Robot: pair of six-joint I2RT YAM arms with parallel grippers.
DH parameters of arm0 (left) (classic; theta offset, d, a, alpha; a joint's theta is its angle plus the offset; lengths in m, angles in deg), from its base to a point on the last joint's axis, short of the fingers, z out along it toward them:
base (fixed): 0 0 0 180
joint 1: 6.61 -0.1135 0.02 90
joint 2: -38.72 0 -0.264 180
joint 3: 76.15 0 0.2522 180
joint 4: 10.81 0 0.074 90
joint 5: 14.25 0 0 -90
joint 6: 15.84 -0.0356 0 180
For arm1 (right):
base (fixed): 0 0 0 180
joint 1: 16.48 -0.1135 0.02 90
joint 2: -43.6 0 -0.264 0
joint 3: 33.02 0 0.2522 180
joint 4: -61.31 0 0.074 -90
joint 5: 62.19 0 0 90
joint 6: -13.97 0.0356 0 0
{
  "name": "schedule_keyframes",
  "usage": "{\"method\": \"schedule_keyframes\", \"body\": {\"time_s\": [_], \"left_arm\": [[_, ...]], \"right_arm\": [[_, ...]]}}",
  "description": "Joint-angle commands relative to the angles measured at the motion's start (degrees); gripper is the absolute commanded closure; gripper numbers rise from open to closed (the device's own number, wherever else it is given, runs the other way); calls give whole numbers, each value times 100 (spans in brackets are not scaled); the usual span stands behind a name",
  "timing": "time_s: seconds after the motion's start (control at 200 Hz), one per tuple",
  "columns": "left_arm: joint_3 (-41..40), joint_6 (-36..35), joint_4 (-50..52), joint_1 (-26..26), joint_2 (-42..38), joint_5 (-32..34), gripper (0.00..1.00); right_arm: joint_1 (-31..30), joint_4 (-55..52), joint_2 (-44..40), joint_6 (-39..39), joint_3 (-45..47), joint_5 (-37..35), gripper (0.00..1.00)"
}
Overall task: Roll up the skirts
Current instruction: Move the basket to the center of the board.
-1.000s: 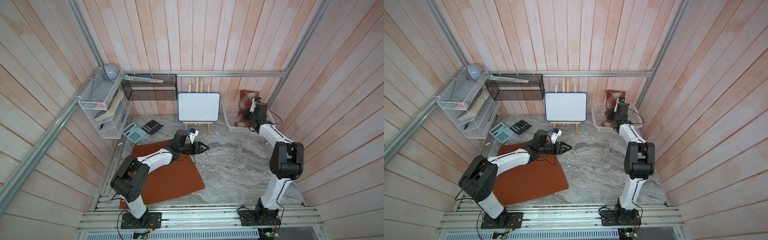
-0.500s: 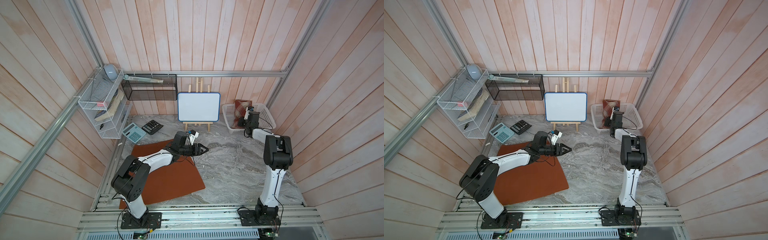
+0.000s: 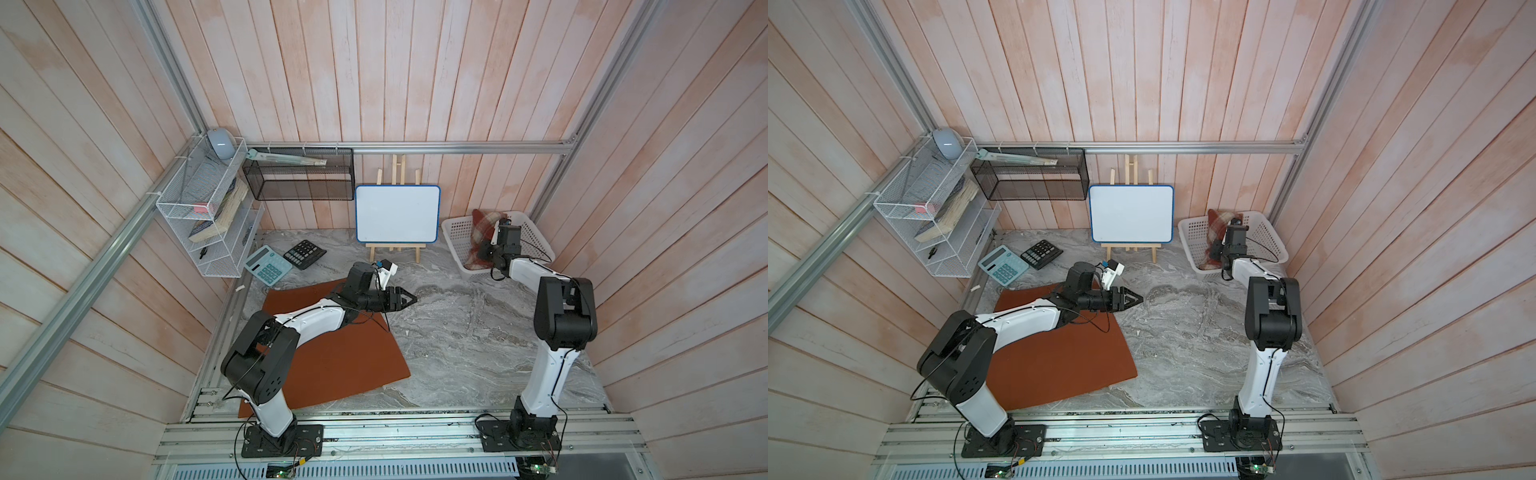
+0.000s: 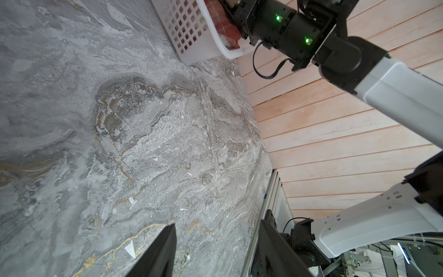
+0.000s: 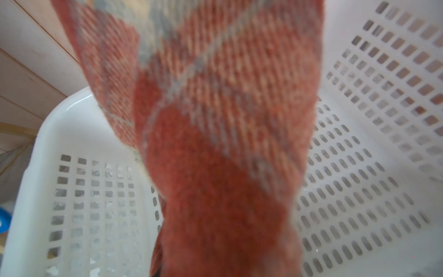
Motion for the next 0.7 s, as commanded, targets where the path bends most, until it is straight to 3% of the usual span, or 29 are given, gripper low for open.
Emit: {"method": "schedule_keyframes", "body": {"time_s": [0.0, 0.07, 0.35, 0.695], "left_arm": [[23, -109, -14, -1, -217, -115, 40], [27, -100, -2, -5, -241, -98, 41], [60, 131, -228, 3, -164, 13, 41], [234, 507, -564, 2, 688, 439, 42]], "right_arm": [[-294, -177, -525, 274, 460, -388, 100], [-435, -350, -720, 386, 717, -542, 100], [-975, -663, -1675, 1325, 2157, 34, 100], [-1948, -1316, -3491, 2260, 3671, -132, 100]]}}
